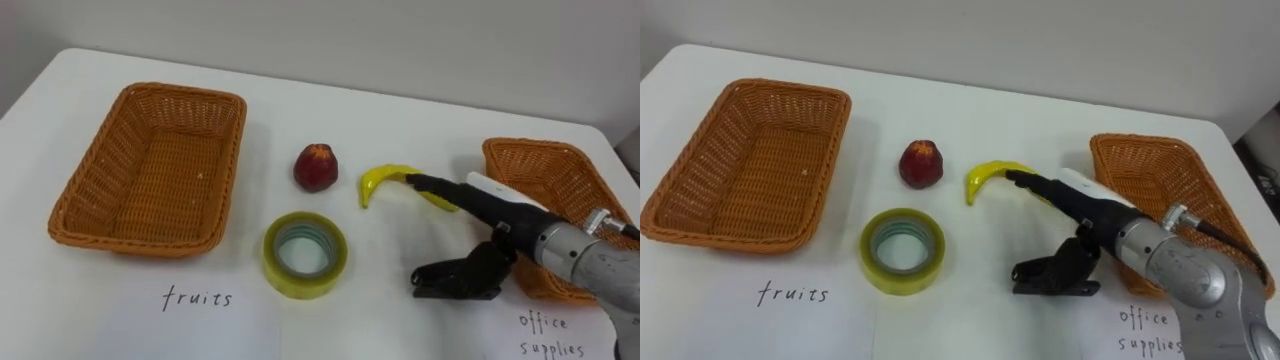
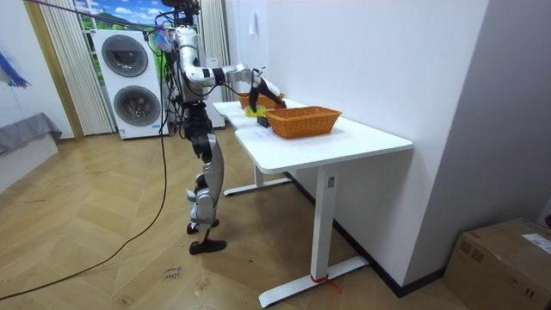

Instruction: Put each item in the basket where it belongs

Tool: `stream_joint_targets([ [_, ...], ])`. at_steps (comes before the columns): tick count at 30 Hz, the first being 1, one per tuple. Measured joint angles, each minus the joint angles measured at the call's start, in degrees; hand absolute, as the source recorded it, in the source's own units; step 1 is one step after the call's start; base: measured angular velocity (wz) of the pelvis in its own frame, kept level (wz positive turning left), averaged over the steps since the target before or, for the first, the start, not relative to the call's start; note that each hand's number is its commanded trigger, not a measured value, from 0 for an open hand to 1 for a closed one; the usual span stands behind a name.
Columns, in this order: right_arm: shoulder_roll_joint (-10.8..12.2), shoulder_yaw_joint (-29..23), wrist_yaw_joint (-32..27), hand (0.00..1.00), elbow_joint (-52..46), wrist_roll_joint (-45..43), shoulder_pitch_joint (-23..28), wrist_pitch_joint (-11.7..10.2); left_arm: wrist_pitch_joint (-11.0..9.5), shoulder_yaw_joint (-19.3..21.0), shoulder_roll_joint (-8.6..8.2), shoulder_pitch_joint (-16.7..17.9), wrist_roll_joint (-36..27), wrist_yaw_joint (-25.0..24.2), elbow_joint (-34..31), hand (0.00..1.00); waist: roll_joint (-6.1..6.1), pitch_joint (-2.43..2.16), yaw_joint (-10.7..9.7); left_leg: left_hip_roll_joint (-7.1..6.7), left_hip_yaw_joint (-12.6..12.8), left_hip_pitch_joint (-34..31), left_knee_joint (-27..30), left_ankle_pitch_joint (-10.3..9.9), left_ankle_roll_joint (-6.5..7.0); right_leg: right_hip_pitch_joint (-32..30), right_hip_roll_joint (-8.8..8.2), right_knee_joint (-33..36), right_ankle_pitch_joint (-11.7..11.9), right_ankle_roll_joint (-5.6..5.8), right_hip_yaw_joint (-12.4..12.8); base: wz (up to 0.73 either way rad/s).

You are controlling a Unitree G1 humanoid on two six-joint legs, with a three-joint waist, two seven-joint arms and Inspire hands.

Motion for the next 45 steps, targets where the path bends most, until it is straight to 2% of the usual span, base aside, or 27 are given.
stream_joint_targets([
  [15, -0.3, 0.0, 2.3, 0.00, 0.7, -0.1, 0.7, 1.4, 0.4, 0.2, 0.01, -0.9, -0.1, 1.4, 0.1, 0.00, 0.02, 0.13, 0.2, 0.00, -0.1, -0.1, 0.0, 0.0, 0.00, 0.0, 0.02, 0.0, 0.0, 0.00, 0.0, 0.00],
  [23, -0.3, 0.0, 2.8, 0.00, 0.7, -6.4, 0.7, 1.5, 0.5, 0.4, 0.07, -1.3, 0.0, 1.0, 0.1, 0.00, -0.31, 0.28, 0.2, -0.05, 0.0, -0.1, 0.0, 0.0, 0.00, -0.1, 0.04, 0.0, 0.0, 0.00, 0.1, 0.00],
  [31, -0.3, 0.0, 3.6, 0.00, 0.7, -7.1, 0.7, 2.7, 0.6, 0.4, 0.19, -1.4, 0.0, 0.6, 0.0, 0.00, -1.04, 0.44, 0.1, -0.02, 0.0, -0.2, 0.0, 0.0, 0.00, -0.2, 0.06, 0.0, 0.0, 0.00, 0.1, 0.00],
  [38, -0.3, 0.0, 4.6, 0.00, 0.7, -7.9, 0.7, 3.8, 0.6, 0.4, 0.28, -1.7, 0.0, -0.3, 0.0, 0.00, -1.05, 0.43, 0.2, 0.00, 0.0, -0.3, 0.2, 0.0, 0.00, -0.2, 0.06, 0.0, 0.0, -0.01, 0.1, 0.00],
  [45, -0.3, 0.0, 4.9, 0.00, 0.7, -9.7, 0.7, 3.8, 0.6, 0.3, 0.29, -2.4, -0.1, -0.1, 0.1, 0.00, -0.95, 0.44, 0.5, 0.04, -0.1, -0.4, 0.3, 0.0, 0.00, -0.2, 0.05, 0.0, 0.1, -0.02, 0.1, 0.00],
])
